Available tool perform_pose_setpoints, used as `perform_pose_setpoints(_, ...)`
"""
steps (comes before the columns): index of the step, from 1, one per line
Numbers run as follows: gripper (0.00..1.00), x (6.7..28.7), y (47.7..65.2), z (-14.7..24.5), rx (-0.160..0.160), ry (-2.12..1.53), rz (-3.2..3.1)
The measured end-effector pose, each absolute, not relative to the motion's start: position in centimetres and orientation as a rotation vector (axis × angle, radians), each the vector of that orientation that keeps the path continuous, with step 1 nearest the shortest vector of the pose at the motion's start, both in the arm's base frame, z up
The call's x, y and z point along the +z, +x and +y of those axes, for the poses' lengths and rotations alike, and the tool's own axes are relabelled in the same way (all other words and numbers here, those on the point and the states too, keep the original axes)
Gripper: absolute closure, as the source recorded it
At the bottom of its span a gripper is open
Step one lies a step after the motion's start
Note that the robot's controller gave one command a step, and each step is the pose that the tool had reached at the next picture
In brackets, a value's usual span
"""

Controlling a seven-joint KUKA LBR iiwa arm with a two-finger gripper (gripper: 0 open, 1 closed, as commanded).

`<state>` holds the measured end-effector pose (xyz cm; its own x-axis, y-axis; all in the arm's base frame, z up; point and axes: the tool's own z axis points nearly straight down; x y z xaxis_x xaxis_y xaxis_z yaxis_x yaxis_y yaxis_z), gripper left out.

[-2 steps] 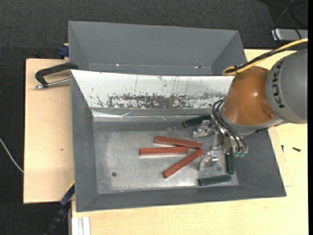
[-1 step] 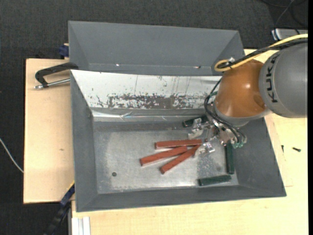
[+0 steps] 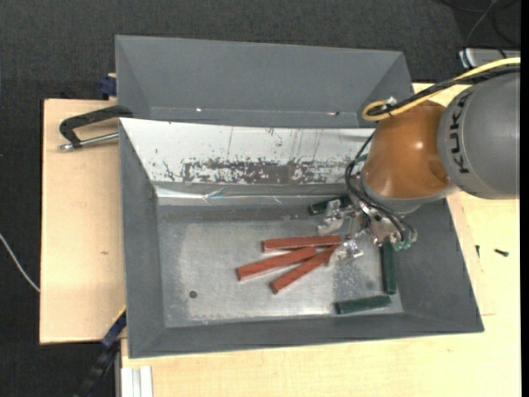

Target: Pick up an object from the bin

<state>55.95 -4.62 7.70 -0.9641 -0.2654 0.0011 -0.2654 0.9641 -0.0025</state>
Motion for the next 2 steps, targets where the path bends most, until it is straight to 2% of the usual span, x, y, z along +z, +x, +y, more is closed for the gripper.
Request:
perform_pose_setpoints(1,1.0,10.4,55.9,-1.8,0.001,0.528,-3.097)
perform_pose_setpoints(2,1.0,21.5,59.6,-1.6,0.0,0.864,-3.026)
